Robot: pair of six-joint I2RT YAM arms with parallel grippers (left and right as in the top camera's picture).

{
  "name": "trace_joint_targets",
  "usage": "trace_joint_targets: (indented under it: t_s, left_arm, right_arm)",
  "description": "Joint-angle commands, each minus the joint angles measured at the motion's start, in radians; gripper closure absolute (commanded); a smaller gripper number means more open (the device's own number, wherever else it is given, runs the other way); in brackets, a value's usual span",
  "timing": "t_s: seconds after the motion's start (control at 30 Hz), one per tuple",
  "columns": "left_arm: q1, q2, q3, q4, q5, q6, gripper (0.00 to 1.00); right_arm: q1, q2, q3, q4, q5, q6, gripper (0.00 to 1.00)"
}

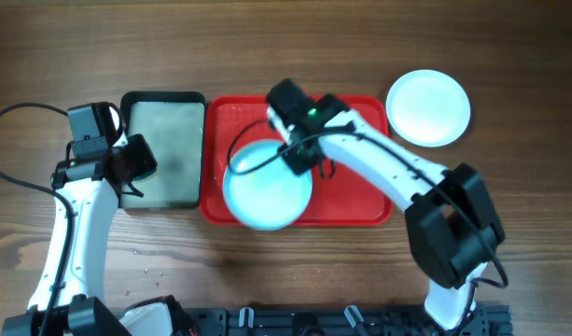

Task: Clean dirty plates on tray and stack at the side
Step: 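Drag the light-blue plate up the red tray and grip its rim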

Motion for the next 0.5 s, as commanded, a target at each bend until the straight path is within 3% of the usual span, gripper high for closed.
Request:
trace_joint_targets:
  t_s: [0.0, 0.2, 0.47]
  left_arm:
    - [0.004, 0.006, -0.005, 0.007, 0.016, -0.010, 0.96]
    - [0.004, 0.006, -0.005, 0.007, 0.035, -0.010, 0.96]
    - [0.004, 0.006, -0.005, 0.010, 0.035, -0.009, 0.96]
  right_arm:
    - [-0.081, -0.019, 0.019, 0.074, 0.040, -0.020, 0.96]
    - [-0.148, -0.009, 0.018, 0.204, -0.059, -0.027, 0.96]
    - [-0.140, 0.048, -0.045, 0.215, -0.129, 0.006, 0.96]
